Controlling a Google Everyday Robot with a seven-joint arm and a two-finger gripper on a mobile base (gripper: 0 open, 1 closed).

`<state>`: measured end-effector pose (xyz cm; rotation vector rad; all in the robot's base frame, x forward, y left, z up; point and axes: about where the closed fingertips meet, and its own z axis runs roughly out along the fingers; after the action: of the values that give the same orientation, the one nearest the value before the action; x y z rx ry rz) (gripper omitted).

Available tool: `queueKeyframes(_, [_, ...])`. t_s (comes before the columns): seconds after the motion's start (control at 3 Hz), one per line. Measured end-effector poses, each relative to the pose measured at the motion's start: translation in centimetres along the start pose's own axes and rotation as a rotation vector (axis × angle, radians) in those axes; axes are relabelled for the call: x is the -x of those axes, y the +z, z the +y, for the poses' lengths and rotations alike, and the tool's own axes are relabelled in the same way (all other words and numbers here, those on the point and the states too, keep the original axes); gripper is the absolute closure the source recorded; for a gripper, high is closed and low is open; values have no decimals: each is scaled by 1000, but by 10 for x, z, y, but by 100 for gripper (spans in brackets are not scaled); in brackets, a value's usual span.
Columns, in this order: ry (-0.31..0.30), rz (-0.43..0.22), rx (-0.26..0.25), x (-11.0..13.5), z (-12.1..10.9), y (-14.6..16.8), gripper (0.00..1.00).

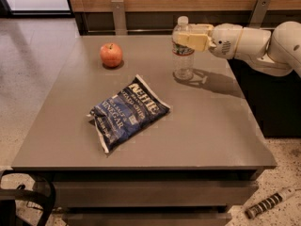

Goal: Place water bottle upright

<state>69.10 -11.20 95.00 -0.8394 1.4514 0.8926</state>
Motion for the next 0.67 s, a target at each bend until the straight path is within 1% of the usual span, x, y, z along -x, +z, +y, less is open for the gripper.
queueKeyframes(0.67, [0,0,0,0,0,0,22])
